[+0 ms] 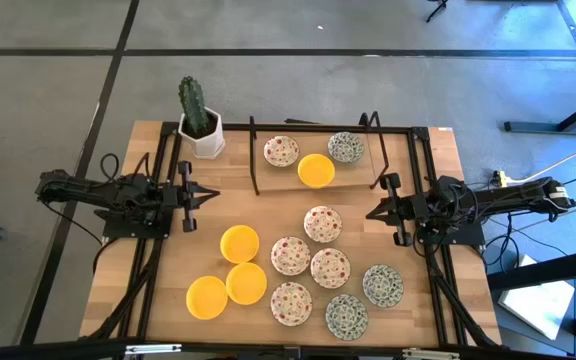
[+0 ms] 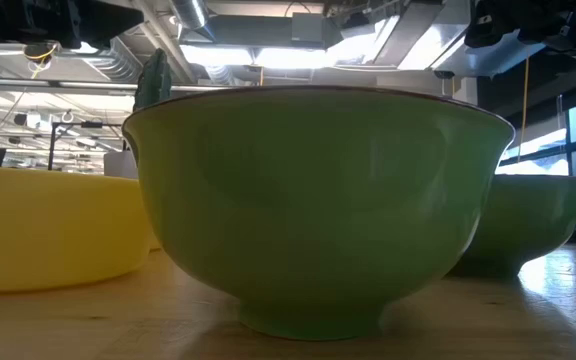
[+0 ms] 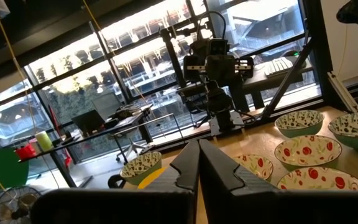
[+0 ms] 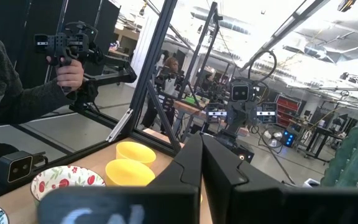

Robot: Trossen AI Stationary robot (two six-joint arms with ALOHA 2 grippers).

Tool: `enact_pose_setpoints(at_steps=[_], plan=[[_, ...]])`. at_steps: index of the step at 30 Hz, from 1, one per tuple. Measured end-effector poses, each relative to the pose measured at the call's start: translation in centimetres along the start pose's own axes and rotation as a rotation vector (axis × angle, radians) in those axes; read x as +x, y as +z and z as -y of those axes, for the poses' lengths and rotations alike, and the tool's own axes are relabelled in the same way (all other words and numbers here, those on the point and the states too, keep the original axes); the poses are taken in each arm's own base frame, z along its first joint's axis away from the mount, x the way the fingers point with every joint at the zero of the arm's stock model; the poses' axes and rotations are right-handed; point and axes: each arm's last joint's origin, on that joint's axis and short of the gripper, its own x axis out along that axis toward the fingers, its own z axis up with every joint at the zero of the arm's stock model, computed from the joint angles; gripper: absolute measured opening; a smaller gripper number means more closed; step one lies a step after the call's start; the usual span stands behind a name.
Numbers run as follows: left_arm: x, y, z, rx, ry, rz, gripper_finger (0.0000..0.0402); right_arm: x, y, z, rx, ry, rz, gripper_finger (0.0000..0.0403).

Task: Pick & Place Mini bowls
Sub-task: Stack the red patterned bowl on top of the red patterned bowl on the shelf

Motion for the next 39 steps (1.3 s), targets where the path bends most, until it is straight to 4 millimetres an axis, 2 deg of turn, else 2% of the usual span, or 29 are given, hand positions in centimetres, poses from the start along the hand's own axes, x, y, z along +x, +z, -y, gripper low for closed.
enact_pose_setpoints(at_steps=[39], plan=[[0.0, 0.25, -0.11, -0.052, 0.012, 0.026, 0.0008, 0.0, -0.12, -0.05, 0.007, 0.005, -0.013, 0.0012]])
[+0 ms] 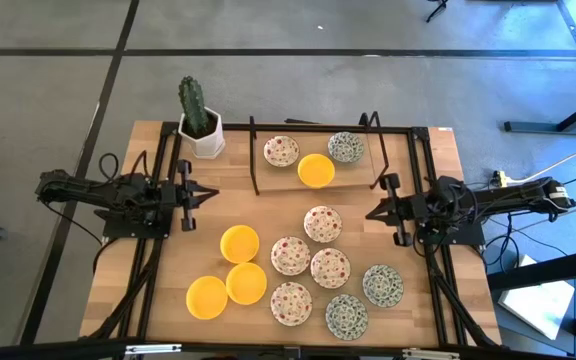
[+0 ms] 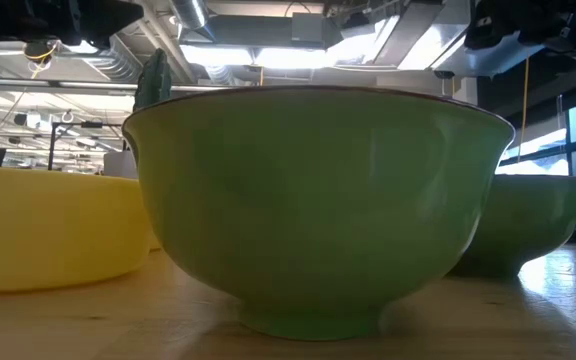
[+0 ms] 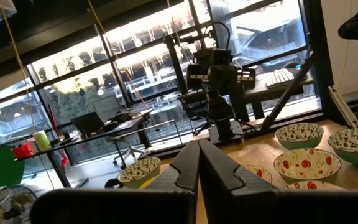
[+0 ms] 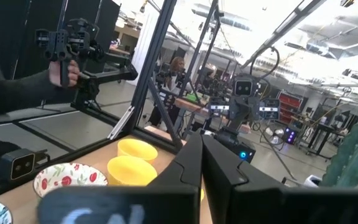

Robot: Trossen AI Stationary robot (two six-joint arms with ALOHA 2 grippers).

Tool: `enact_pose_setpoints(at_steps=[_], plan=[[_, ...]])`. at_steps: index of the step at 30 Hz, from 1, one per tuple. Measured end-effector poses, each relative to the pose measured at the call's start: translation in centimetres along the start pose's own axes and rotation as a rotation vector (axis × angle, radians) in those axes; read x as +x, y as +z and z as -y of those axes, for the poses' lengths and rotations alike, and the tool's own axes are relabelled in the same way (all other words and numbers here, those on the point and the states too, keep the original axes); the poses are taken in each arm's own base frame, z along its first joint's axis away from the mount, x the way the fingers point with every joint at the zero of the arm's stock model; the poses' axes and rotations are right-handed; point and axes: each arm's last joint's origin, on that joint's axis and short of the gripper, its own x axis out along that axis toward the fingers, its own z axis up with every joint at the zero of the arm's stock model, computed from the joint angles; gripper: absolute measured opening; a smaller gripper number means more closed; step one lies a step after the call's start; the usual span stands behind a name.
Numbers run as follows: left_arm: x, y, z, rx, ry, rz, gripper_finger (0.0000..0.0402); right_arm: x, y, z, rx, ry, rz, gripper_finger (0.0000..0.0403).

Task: Pick & Place Mini bowls
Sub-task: Stack the red patterned bowl on top of the red patterned bowl on the shelf

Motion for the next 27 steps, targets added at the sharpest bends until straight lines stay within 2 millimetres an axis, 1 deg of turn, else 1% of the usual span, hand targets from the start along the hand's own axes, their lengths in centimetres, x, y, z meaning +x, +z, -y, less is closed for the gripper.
enact_pose_setpoints(at_steps=[5, 12, 14, 18, 22, 27], plan=[[0.0, 0.0, 0.0, -0.059, -0.002, -0.004, 0.0005, 0.0, -0.2, -0.1, 0.01, 0.008, -0.024, 0.0012], [0.0, 0.0, 0.0, -0.06, -0.002, -0.003, 0.0003, 0.0, -0.4, 0.0, 0.001, -0.011, -0.041, 0.0012], [0.0, 0.0, 0.0, -0.06, -0.002, -0.003, 0.0005, 0.0, -0.7, -0.1, 0.038, -0.03, -0.079, 0.0012], [0.0, 0.0, 0.0, -0.06, -0.003, -0.003, 0.0008, -0.1, -1.1, -0.2, 0.177, -0.033, -0.122, 0.0012], [0.0, 0.0, 0.0, -0.06, -0.003, -0.003, 0.0005, 0.0, -1.0, -0.1, 0.171, -0.044, -0.114, 0.0012], [0.0, 0.0, 0.0, -0.06, -0.003, -0.003, 0.0005, -0.1, -0.9, 0.2, 0.165, -0.135, -0.114, 0.0012]])
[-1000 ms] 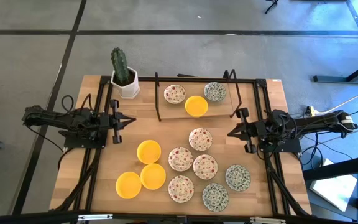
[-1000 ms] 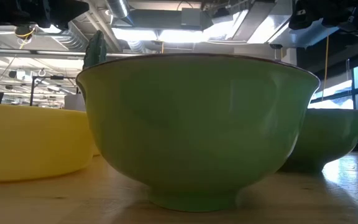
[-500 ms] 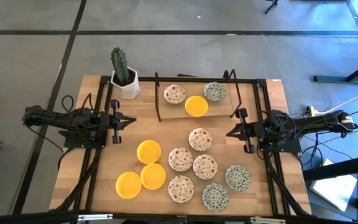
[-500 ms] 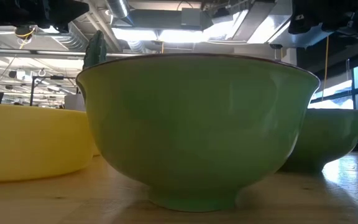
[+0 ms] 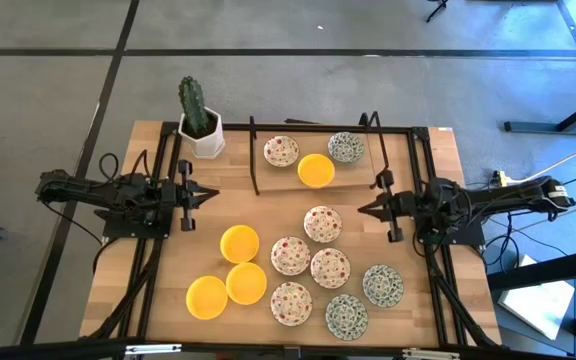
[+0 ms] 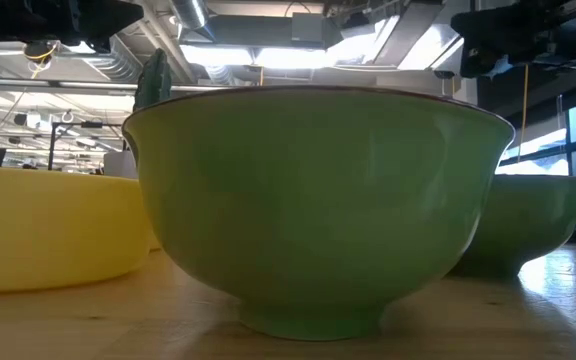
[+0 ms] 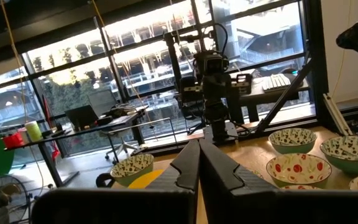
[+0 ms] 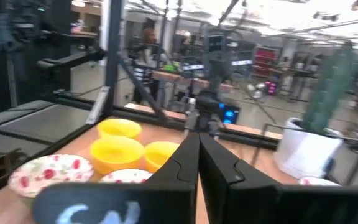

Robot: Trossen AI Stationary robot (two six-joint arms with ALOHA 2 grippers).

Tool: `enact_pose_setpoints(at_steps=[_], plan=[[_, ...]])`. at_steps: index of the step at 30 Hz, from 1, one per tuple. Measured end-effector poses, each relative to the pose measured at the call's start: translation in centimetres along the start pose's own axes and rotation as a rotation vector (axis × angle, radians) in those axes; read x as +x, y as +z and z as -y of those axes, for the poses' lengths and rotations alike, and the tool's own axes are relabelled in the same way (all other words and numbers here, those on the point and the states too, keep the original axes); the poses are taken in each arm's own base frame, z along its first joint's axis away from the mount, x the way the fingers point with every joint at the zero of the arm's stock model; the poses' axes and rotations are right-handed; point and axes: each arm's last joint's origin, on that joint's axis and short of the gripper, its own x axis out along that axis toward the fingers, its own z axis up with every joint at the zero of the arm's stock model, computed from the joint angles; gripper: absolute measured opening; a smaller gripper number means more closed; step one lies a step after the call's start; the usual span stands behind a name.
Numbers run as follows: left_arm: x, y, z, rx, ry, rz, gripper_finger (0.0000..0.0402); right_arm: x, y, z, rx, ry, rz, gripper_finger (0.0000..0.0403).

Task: Pick & Place Mini bowls
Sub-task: Stack the red patterned bowl on top of the red patterned bowl on the shelf

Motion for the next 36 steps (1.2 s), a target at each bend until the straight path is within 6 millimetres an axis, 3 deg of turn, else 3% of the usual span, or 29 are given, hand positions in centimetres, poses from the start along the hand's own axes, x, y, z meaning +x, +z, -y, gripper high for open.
enact_pose_setpoints(at_steps=[6, 22, 36], plan=[[0.0, 0.01, 0.0, 0.0, 0.0, 0.0, 0.0007, -0.01, 0.26, 0.25, -0.002, -0.074, 0.019, 0.0012], [0.0, 0.0, 0.0, 0.0, 0.0, 0.0, 0.0004, -0.05, 0.7, 0.23, 0.212, -0.043, 0.072, 0.0012], [-0.02, 0.48, -0.52, -0.022, 0.122, 0.029, 0.0004, -0.04, 0.73, 0.29, 0.121, -0.067, 0.073, 0.0012]])
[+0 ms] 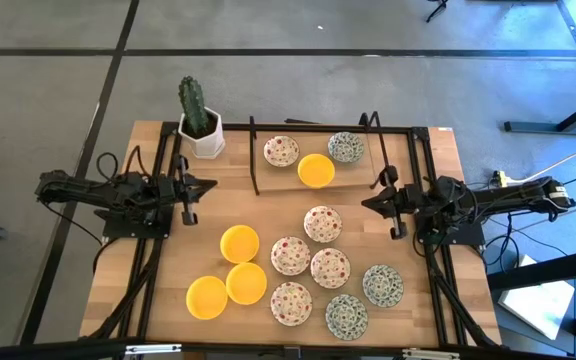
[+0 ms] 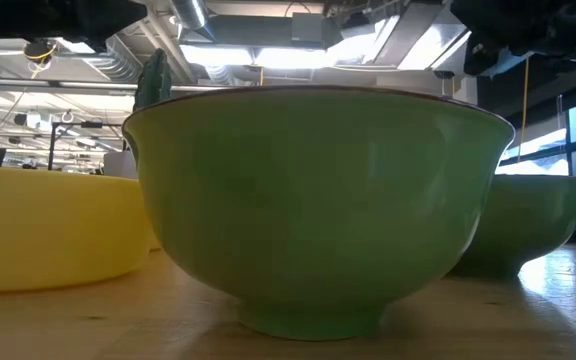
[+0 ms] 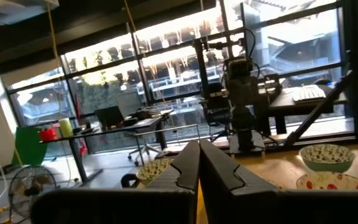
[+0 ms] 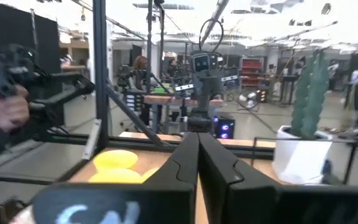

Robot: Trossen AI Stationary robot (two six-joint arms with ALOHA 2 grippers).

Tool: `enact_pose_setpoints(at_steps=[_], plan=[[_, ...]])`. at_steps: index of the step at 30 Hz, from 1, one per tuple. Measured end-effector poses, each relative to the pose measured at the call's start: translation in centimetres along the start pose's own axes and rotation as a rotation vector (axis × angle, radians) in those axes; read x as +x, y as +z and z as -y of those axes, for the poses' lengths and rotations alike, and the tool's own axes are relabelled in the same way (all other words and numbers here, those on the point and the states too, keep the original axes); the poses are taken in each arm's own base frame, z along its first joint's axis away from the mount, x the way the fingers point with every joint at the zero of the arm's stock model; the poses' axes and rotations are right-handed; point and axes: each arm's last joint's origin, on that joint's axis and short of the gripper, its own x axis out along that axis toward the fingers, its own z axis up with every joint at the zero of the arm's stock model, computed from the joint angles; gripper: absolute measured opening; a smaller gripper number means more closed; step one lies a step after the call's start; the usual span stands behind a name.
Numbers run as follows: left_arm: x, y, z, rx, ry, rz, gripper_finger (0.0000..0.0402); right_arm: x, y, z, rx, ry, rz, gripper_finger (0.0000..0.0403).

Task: Pick & Place Mini bowls
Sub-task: Stack the red patterned bowl on top of the red patterned bowl on the shelf

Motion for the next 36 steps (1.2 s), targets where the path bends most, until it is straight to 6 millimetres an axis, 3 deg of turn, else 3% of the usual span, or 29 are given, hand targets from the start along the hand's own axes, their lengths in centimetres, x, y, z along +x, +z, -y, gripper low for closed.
enact_pose_setpoints(at_steps=[9, 14, 25, 29, 36], plan=[[0.0, 0.8, 0.0, -0.031, -0.052, 0.091, 0.0008, 0.0, 0.1, 0.1, -0.247, -0.03, 0.001, 0.0012], [0.0, 0.6, 0.2, 0.059, -0.09, 0.081, 0.0002, 0.0, 0.2, 0.1, -0.358, -0.033, 0.013, 0.0012], [-0.2, 0.9, 0.9, 0.118, -0.355, 0.194, 0.0003, 0.0, 0.7, 0.1, -0.467, -0.041, 0.063, 0.0012], [-0.2, 1.5, 0.7, 0.232, -0.287, 0.259, 0.0001, -0.1, 1.0, 0.1, -0.464, -0.052, 0.096, 0.0012], [-0.2, 2.6, -0.6, 0.085, 0.018, 0.263, 0.001, 0.1, 1.7, 0.1, -0.268, -0.051, 0.187, 0.0012]])
